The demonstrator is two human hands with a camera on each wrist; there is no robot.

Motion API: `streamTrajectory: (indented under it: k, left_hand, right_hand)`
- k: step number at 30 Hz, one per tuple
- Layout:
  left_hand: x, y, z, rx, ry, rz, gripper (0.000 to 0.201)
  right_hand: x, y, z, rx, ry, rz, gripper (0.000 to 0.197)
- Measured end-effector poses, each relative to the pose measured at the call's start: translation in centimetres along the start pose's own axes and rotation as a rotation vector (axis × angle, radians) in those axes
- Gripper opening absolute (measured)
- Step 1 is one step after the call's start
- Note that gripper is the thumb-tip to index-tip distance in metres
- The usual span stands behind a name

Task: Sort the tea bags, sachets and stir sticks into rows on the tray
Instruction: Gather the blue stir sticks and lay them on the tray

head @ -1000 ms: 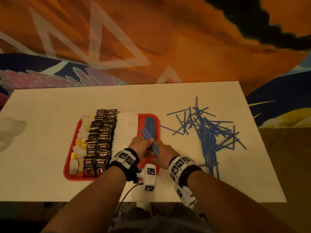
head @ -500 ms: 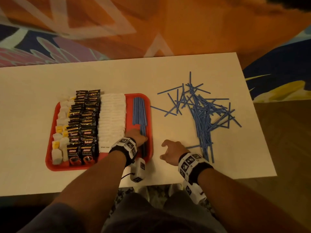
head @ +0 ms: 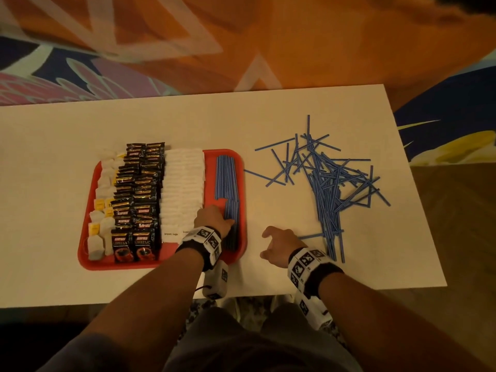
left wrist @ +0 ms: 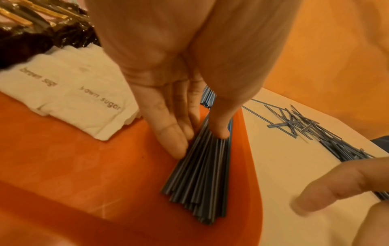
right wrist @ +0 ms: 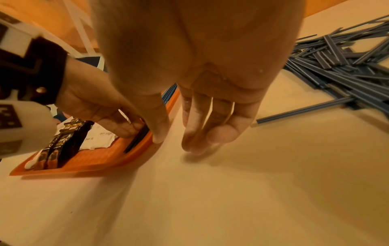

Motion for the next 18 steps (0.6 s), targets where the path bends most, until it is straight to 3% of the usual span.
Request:
streamTrajectory:
  k: [6, 10, 15, 18]
  left_hand:
    - [0.7, 0.3, 0.5, 0.041, 0.044, -0.042, 0.027]
    - [1.3, 0.1, 0.3, 0.073, -0.045, -0.080, 0.024]
    - [1.5, 0.0, 0.1, 0.084, -0.053, -0.122, 0.014]
    - [1.4, -0.1, -2.0, 0.087, -0.158, -0.179, 0.011]
  right_hand:
    - [0.2, 0.1, -0.5, -0.017, -0.008, 0.003, 0.051]
    - [0.4, 0.4, -0.8, -0.042, -0.009, -0.003, 0.050]
    - [0.7, 1.0, -2.3, -0.094, -0.018, -0.009, 0.049]
    - [1.0, 2.0, -3.8, -0.143, -0.042, -0.047, 0.042]
Point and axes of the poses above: each hand's wrist, its own x-axis away from the middle knuckle, its own y-axis out of the back of the hand, z = x × y, the point moved 2 cm from there along -x, towards the middle knuckle, and after that the axes turned 9 degrees about -y, right-handed, at the moved point
